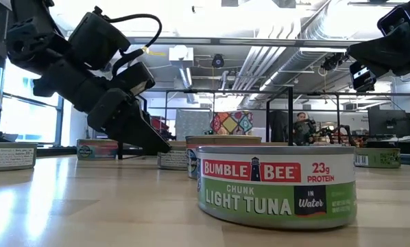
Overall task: Stack canned seafood by type on shelf
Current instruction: Put the top right green and blue tuna can on the shelf
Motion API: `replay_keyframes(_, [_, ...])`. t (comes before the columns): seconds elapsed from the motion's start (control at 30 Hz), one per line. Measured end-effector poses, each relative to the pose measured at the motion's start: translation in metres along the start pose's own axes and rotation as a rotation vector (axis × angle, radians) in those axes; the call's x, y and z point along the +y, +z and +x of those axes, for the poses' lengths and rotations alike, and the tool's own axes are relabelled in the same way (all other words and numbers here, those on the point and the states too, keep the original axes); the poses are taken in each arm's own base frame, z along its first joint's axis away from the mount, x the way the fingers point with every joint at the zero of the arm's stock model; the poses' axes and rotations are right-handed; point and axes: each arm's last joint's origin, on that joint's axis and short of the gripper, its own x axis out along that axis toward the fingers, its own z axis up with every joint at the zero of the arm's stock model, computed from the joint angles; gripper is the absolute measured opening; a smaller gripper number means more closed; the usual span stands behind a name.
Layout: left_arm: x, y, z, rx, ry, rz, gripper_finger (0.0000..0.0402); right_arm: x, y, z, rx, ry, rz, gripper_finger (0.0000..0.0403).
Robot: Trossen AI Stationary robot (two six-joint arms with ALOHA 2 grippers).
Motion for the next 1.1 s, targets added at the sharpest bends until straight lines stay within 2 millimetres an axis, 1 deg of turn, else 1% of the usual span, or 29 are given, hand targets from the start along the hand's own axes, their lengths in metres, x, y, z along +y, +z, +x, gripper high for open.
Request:
replay_keyframes(0.27, [-0.001, 0.005, 0.002, -0.016, -0.016, 0.078, 0.0367, 0.000, 0.000, 0.000, 0.000, 0.000, 0.000, 0.0000])
replay_keyframes(0.47, [-0.002, 0.009, 0.003, -0.026, -0.021, 0.086, 0.0365, 0.000, 0.000, 0.000, 0.000, 0.000, 0.000, 0.0000])
replay_keyframes(0.6, [-0.003, 0.004, 0.008, -0.057, -0.022, 0.097, 0.0365, 0.000, 0.000, 0.000, 0.000, 0.000, 0.000, 0.0000])
replay_keyframes(0.8, [-0.005, -0.007, 0.026, -0.159, -0.020, 0.105, 0.0365, 0.000, 0.000, 0.000, 0.000, 0.000, 0.000, 0.0000])
replay_keyframes(0.93, [-0.006, -0.013, 0.033, -0.225, -0.020, 0.090, 0.0365, 0.000, 0.000, 0.000, 0.000, 0.000, 0.000, 0.0000])
replay_keyframes(1.1, [-0.003, -0.016, 0.040, -0.238, -0.021, 0.077, 0.0365, 0.000, 0.000, 0.000, 0.000, 0.000, 0.000, 0.0000])
